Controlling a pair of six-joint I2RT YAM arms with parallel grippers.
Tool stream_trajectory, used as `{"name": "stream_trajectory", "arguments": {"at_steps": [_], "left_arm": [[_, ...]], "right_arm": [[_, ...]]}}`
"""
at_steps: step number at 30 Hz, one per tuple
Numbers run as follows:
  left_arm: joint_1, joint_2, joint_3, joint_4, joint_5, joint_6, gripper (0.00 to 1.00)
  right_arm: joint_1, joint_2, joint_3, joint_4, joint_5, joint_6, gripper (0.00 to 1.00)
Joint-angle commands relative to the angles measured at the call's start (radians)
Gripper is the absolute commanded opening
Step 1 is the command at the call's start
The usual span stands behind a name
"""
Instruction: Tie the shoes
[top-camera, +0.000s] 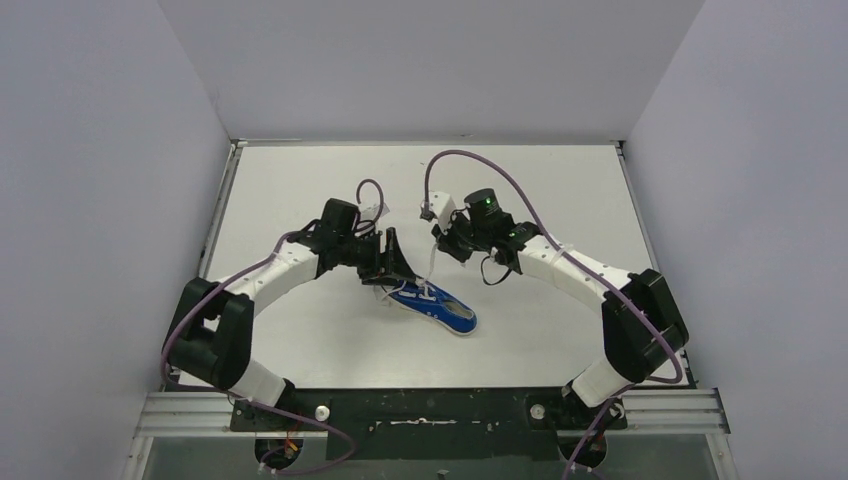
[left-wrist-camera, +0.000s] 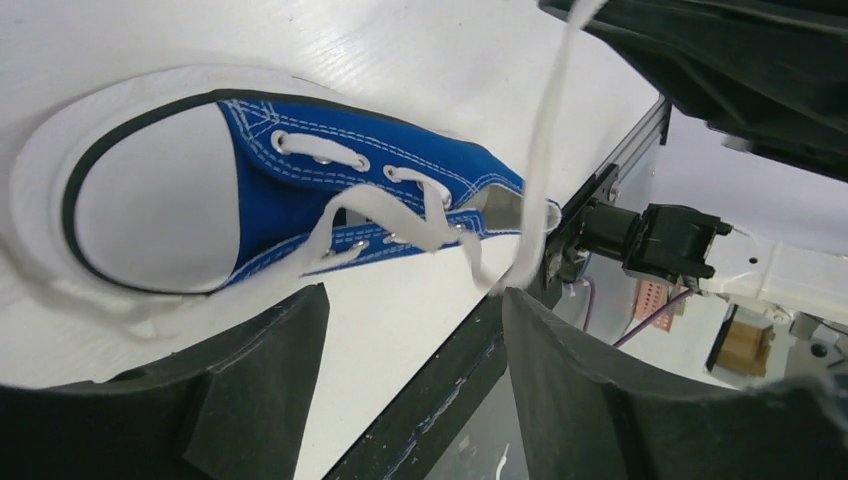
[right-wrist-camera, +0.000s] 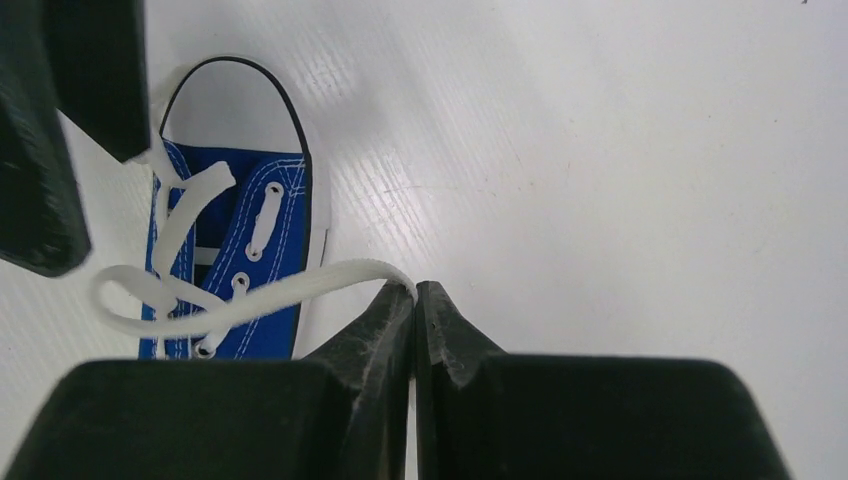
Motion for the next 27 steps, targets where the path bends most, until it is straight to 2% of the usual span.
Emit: {"name": "stream_trajectory", "arguments": {"at_steps": [1,7,11,15,18,21,24,27], "left_arm": [[0.025,-0.123,0.01,-0.118,-0.061,0.069,0.66],[0.024,-0.168,0.013,-0.141,-0.08,0.062,0.79],[0.014,-0.162,0.024,-0.083,-0.086,0.066,0.8],[-0.02,-0.101,0.132,-0.115,-0.119,0.172,0.78],[-0.036,-0.032,0.21,-0.1,-0.126,0.234,0.82],[-0.043,0.085,0.315,-0.104,-0.077,0.273,0.84],[-0.055,0.198,0.417,-0.18,0.0,0.327,0.84],[-0.055,0.247,0.402,-0.158,0.097,0.357,0.83]], "right_arm": [[-0.025,-0.009,-0.044,0.149,-0.017,0.083,0.02],[-0.062,-0.037,-0.126,0.155,-0.002,0.261,0.02],[-0.063,-0.07,-0.202,0.143,-0.007,0.372,0.03],[-0.063,-0.098,-0.297,0.188,-0.019,0.524,0.02],[-0.061,-0.118,-0.363,0.261,-0.032,0.642,0.01],[-0.059,-0.16,-0.438,0.348,-0.02,0.773,0.0],[-0.046,-0.198,-0.513,0.448,-0.033,0.901,0.0],[-0.012,-0.23,-0.576,0.521,-0.017,0.979,0.0]]}}
